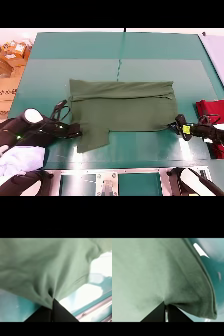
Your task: Fold the shirts.
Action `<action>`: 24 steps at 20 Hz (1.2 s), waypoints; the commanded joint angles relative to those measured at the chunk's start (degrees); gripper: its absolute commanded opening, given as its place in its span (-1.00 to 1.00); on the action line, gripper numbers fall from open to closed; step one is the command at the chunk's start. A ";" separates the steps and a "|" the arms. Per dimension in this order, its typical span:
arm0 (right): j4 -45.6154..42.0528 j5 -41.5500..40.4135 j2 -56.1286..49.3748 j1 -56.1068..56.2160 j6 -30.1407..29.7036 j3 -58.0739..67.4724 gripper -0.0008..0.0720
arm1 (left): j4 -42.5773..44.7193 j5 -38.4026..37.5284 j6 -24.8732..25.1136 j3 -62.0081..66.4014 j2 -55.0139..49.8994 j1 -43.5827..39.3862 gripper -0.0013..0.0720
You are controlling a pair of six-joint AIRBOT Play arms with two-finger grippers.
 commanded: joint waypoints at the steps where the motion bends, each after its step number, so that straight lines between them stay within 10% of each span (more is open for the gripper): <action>1: -11.56 8.11 7.10 -2.10 5.79 1.16 -0.93 | 7.56 -7.82 -5.49 5.75 6.36 -0.02 -0.89; 11: -3.10 5.95 10.84 4.52 6.62 14.73 -0.94 | 7.10 6.56 -3.80 16.70 6.58 0.00 -0.90; 23: -1.95 -7.87 -30.40 16.85 6.43 41.38 -0.91 | 7.67 17.66 1.73 41.33 -32.68 0.00 -0.89; 24: -1.27 -9.09 -34.23 16.79 6.43 43.98 -0.63 | 7.67 18.71 2.60 43.82 -36.02 0.00 -0.89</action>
